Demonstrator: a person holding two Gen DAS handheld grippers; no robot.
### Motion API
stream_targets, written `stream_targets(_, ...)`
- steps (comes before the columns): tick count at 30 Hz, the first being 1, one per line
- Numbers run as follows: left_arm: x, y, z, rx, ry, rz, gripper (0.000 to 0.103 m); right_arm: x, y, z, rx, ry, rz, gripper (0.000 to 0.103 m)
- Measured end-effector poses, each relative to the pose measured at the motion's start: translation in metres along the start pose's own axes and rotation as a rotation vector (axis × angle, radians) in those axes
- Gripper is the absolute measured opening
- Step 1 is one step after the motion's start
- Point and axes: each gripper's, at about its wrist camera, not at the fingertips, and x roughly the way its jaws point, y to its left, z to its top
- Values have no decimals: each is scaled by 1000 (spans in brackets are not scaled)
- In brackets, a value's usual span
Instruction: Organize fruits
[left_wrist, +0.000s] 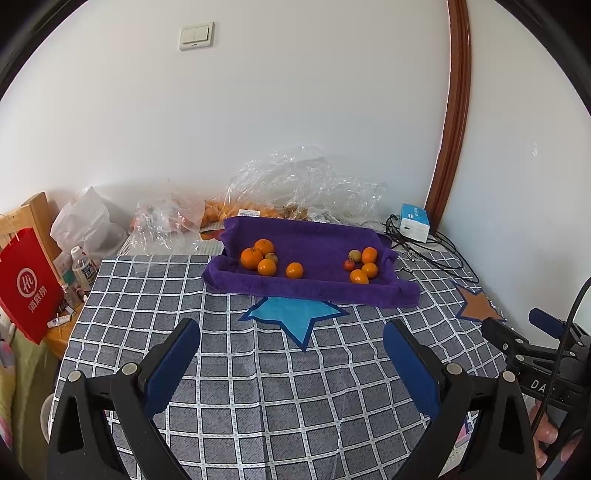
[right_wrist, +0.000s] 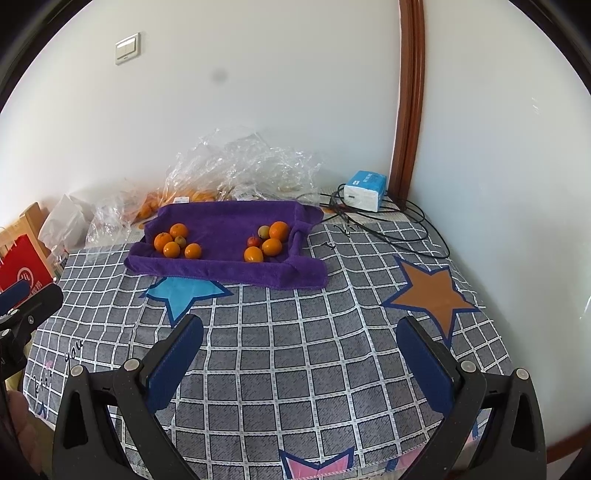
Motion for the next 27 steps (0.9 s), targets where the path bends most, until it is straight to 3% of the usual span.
stream_targets(27, -1, -3, 3, 14, 1, 3, 100, -4, -1, 2, 2, -4, -4, 103)
